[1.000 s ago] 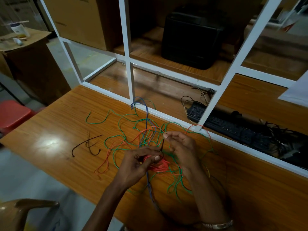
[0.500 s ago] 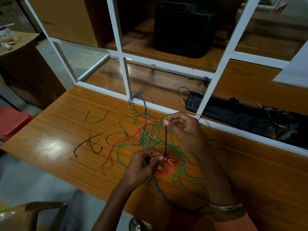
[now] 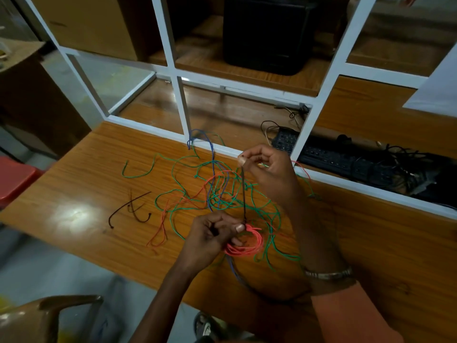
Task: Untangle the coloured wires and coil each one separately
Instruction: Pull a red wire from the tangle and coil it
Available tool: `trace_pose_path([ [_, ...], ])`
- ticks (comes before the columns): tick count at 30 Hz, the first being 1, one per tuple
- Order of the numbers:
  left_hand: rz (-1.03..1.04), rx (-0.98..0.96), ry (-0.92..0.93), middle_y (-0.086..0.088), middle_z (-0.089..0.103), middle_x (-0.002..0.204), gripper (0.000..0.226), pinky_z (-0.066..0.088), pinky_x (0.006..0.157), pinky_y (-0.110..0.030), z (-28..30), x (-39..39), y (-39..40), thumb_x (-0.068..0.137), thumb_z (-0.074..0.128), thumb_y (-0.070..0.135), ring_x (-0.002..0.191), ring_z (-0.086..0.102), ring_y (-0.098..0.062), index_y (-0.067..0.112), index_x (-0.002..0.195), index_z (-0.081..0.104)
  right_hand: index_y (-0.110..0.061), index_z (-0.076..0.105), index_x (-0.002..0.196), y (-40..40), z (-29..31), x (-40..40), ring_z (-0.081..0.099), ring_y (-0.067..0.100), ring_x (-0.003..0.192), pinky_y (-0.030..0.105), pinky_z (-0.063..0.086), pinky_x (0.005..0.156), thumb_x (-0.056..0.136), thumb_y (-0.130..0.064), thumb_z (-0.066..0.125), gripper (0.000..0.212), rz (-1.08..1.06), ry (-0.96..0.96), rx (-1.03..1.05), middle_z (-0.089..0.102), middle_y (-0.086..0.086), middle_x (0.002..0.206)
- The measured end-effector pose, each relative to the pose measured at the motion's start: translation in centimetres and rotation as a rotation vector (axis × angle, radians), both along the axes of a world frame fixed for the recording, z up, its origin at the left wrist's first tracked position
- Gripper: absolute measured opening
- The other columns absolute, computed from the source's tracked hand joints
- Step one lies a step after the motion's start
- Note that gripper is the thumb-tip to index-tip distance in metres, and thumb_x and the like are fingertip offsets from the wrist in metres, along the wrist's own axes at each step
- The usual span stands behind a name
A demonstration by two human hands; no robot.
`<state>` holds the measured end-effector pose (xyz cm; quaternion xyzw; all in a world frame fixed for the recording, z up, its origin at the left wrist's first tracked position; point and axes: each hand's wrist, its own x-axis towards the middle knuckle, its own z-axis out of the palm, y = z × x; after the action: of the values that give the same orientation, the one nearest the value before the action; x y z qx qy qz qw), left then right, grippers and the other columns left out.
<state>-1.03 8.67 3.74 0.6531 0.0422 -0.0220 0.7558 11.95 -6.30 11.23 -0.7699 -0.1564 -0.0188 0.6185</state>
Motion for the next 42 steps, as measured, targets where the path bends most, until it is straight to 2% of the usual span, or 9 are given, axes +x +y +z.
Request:
trace_pose_path([
  [9, 0.067, 0.056, -0.070, -0.009, 0.074, 0.070, 0.008, 0.056, 0.055, -0.026, 2.5, 0.0, -4.8, 0.089, 0.074, -0.003, 0.056, 0.072, -0.019, 0.004, 0.088, 0.070, -0.012, 0.071, 0.086, -3.0, -4.8, 2.9, 0.058, -0.011, 0.063, 0.010, 0.046, 0.063, 0.089, -0.005, 0.076, 0.008, -0.092, 0.104, -0.112, 0.068, -0.009, 0.074],
  [12, 0.060, 0.129, -0.025, -0.007, 0.074, 0.073, 0.008, 0.060, 0.060, -0.034, 2.0, -0.3, -6.6, 0.091, 0.076, -0.002, 0.059, 0.072, -0.021, -0.005, 0.089, 0.068, -0.009, 0.073, 0.090, -4.3, -2.6, 2.5, 0.063, 0.000, 0.074, 0.014, 0.049, 0.068, 0.090, -0.008, 0.075, 0.002, -0.011, 0.028, -0.049, 0.071, -0.003, 0.081],
  [15, 0.171, 0.240, 0.000, -0.006, 0.076, 0.077, 0.014, 0.060, 0.067, -0.046, 1.2, -0.2, -7.7, 0.090, 0.078, 0.007, 0.064, 0.072, -0.018, 0.016, 0.081, 0.075, -0.008, 0.074, 0.091, -6.0, -0.4, 1.4, 0.069, 0.021, 0.086, 0.030, 0.055, 0.070, 0.091, -0.008, 0.074, 0.001, 0.130, -0.097, 0.048, 0.074, 0.002, 0.089],
  [17, 0.209, 0.267, -0.006, -0.004, 0.075, 0.074, 0.023, 0.060, 0.063, -0.040, 1.4, -0.1, -9.0, 0.091, 0.077, 0.002, 0.063, 0.071, -0.017, 0.021, 0.078, 0.074, -0.009, 0.074, 0.090, -6.7, -0.4, 1.6, 0.070, 0.024, 0.086, 0.031, 0.057, 0.070, 0.091, -0.008, 0.074, 0.002, 0.150, -0.142, 0.078, 0.074, 0.004, 0.090],
  [23, 0.223, 0.222, -0.072, -0.002, 0.072, 0.071, 0.006, 0.054, 0.054, -0.028, 2.4, -1.2, -12.0, 0.093, 0.072, -0.002, 0.058, 0.070, -0.022, -0.003, 0.088, 0.068, -0.017, 0.073, 0.086, -8.4, -6.4, 4.6, 0.064, 0.005, 0.074, 0.034, 0.056, 0.075, 0.088, -0.008, 0.074, 0.010, 0.102, 0.054, -0.018, 0.073, -0.004, 0.081],
  [30, 0.366, 0.202, 0.038, -0.008, 0.077, 0.079, 0.013, 0.056, 0.056, -0.034, -1.2, -0.2, -14.0, 0.094, 0.075, 0.005, 0.063, 0.074, -0.029, 0.011, 0.083, 0.071, -0.025, 0.075, 0.096, -10.2, -7.7, 4.1, 0.073, 0.014, 0.088, 0.038, 0.059, 0.086, 0.088, -0.024, 0.079, 0.009, 0.078, 0.199, 0.037, 0.078, -0.003, 0.088],
  [34, 0.453, 0.041, 0.124, -0.013, 0.074, 0.077, 0.003, 0.054, 0.055, -0.029, -2.7, 0.5, -14.5, 0.096, 0.071, 0.004, 0.066, 0.070, -0.022, 0.003, 0.093, 0.070, -0.018, 0.066, 0.129, -12.8, -7.6, 1.2, 0.073, 0.006, 0.098, 0.024, 0.055, 0.077, 0.085, -0.041, 0.082, 0.052, 0.150, 0.470, 0.019, 0.078, -0.004, 0.108],
  [38, 0.536, -0.128, 0.210, -0.010, 0.075, 0.079, 0.003, 0.055, 0.054, -0.027, -3.6, 1.3, -15.1, 0.098, 0.069, 0.007, 0.063, 0.071, -0.014, 0.004, 0.098, 0.068, -0.019, 0.069, 0.127, -15.9, -8.9, -1.7, 0.070, 0.002, 0.093, 0.018, 0.054, 0.066, 0.092, -0.032, 0.076, 0.039, 0.442, 0.676, -0.170, 0.075, -0.002, 0.120],
  [42, 0.508, -0.162, 0.243, -0.005, 0.074, 0.071, 0.002, 0.055, 0.054, -0.027, -4.0, 2.4, -16.2, 0.098, 0.068, 0.006, 0.060, 0.070, -0.012, 0.004, 0.098, 0.067, -0.010, 0.070, 0.123, -17.3, -11.6, -1.8, 0.069, 0.010, 0.077, 0.018, 0.051, 0.058, 0.094, -0.019, 0.074, 0.030, 0.383, 0.720, -0.056, 0.076, 0.013, 0.113],
])
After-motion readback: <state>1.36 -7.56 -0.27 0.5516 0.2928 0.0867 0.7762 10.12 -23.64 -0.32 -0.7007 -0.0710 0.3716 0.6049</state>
